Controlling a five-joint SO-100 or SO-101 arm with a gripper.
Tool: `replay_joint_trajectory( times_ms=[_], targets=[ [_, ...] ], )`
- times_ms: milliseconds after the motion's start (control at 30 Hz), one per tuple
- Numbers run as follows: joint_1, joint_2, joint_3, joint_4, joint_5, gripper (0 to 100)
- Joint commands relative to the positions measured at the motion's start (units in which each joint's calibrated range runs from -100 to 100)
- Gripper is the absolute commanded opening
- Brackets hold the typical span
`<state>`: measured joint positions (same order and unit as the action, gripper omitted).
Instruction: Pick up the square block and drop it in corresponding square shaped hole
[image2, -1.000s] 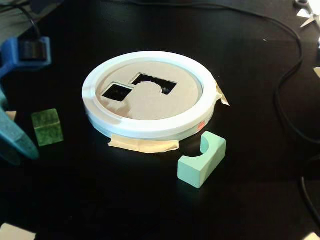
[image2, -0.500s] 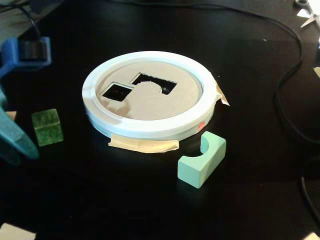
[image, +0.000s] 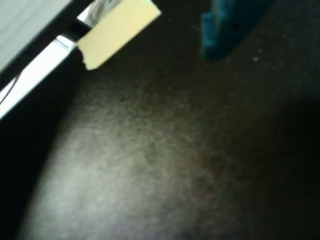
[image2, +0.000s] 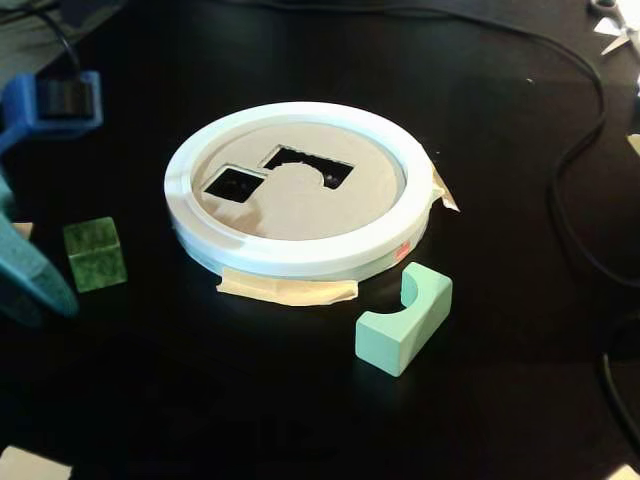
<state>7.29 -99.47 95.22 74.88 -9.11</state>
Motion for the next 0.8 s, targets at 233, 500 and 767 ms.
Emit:
replay_joint_trajectory(
  times_ms=[233, 500, 767],
  targets=[
    [-1.3, 4.1, -18.6, 0.2, -0.4, 97],
    [-4.8, 27.5, -52.1, 20.5, -6.7, 96],
    [-29.0, 32.9, -63.7, 25.1, -22.4, 97]
  ],
)
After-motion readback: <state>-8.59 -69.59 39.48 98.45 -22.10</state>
